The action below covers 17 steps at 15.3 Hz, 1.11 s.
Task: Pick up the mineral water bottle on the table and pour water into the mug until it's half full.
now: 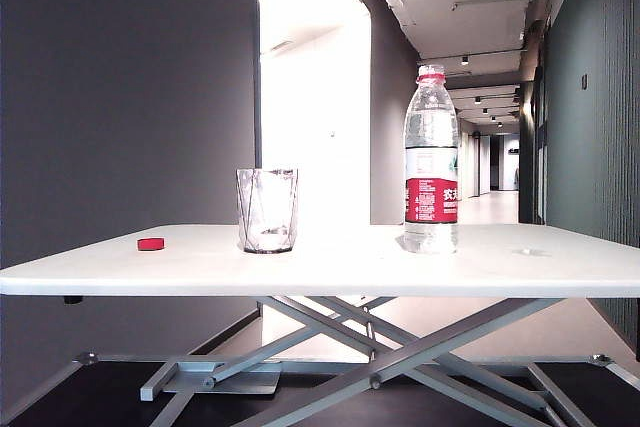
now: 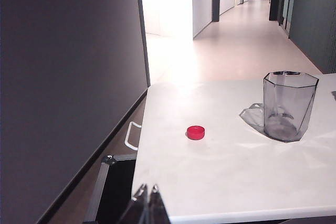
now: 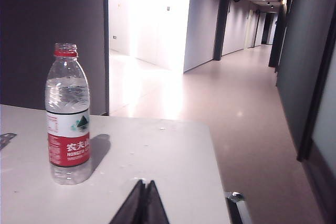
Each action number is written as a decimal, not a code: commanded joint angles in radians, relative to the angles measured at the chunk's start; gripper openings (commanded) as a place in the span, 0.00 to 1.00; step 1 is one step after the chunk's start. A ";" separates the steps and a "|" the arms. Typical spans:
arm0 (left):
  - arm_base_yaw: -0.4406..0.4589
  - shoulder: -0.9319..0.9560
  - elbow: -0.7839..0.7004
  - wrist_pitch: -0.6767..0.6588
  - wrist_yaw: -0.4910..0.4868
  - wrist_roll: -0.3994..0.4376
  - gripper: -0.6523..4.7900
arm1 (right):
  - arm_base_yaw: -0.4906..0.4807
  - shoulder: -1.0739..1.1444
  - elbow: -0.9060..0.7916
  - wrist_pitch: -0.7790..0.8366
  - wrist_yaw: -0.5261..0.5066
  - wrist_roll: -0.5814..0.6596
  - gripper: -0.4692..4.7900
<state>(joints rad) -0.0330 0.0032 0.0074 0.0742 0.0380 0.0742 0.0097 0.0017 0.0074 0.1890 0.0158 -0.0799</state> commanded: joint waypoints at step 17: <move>-0.001 0.000 0.003 0.009 0.004 -0.003 0.11 | 0.029 1.014 0.338 0.505 -0.463 -0.085 1.00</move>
<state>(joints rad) -0.0330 0.0036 0.0074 0.0731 0.0380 0.0742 0.0368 0.9695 0.3252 0.6094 -0.4465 -0.1566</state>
